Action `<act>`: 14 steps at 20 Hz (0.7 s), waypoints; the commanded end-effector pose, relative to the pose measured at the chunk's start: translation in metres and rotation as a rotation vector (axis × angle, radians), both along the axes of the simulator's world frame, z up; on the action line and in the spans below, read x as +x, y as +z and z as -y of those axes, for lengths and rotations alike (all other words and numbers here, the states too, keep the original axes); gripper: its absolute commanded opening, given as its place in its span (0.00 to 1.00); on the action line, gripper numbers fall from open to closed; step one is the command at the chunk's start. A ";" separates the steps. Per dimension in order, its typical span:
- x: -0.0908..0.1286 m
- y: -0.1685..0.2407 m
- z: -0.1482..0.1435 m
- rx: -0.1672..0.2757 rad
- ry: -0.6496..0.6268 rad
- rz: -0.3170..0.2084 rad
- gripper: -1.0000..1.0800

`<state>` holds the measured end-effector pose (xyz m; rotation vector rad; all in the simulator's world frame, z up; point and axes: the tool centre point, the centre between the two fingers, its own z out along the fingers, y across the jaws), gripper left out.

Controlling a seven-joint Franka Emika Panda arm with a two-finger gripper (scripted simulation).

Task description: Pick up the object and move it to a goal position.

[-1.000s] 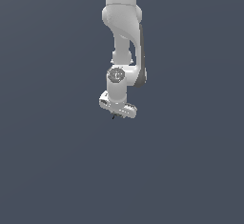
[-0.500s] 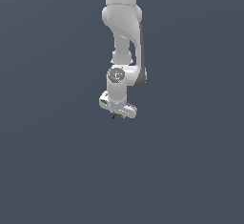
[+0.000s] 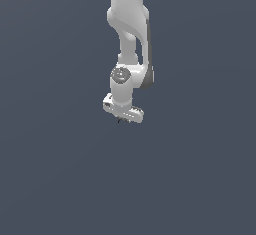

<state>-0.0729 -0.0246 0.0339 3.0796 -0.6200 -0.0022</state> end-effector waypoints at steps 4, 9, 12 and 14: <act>0.010 0.034 0.005 0.000 0.000 0.001 0.00; 0.022 0.079 0.011 0.000 -0.001 0.001 0.00; 0.031 0.110 0.015 0.000 -0.001 0.001 0.00; 0.037 0.129 0.018 -0.001 -0.001 0.001 0.00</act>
